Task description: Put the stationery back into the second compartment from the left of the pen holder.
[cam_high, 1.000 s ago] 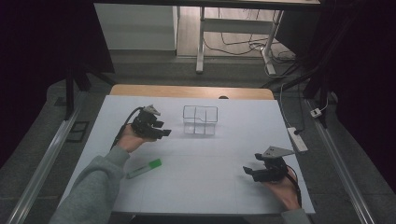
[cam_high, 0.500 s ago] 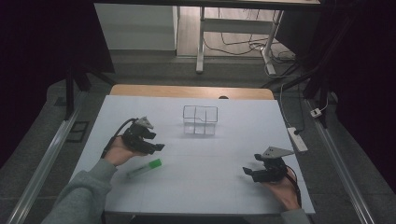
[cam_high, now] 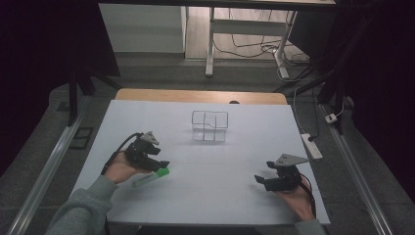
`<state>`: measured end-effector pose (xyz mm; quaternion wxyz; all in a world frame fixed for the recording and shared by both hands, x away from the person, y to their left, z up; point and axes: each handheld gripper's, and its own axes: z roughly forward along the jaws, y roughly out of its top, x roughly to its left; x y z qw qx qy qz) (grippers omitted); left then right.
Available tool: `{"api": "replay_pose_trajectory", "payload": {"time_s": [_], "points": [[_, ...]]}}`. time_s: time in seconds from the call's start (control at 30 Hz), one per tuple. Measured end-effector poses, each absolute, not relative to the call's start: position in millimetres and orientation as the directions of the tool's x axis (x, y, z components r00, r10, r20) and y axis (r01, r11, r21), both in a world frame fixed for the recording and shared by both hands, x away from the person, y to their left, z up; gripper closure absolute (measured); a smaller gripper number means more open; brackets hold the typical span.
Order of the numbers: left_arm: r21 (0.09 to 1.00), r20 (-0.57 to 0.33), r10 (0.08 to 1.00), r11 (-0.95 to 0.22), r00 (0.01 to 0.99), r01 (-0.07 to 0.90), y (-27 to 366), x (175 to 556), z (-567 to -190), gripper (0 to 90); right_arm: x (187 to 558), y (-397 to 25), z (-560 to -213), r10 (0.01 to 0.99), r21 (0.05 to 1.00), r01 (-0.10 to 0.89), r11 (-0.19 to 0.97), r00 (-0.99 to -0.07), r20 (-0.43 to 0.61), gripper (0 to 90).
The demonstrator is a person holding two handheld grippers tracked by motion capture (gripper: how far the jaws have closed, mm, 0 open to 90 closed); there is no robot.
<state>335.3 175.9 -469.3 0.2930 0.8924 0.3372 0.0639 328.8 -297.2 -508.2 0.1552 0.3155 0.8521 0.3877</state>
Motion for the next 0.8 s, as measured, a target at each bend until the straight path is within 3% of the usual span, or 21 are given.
{"api": "replay_pose_trajectory", "payload": {"time_s": [0.8], "points": [[0.450,-0.063,0.622,-0.681,0.781,0.578,161.2,334.4,-498.8,32.4,328.9,-296.3,-509.9,0.654,0.749,0.424,0.510,-0.757,-0.017,22.8]]}}
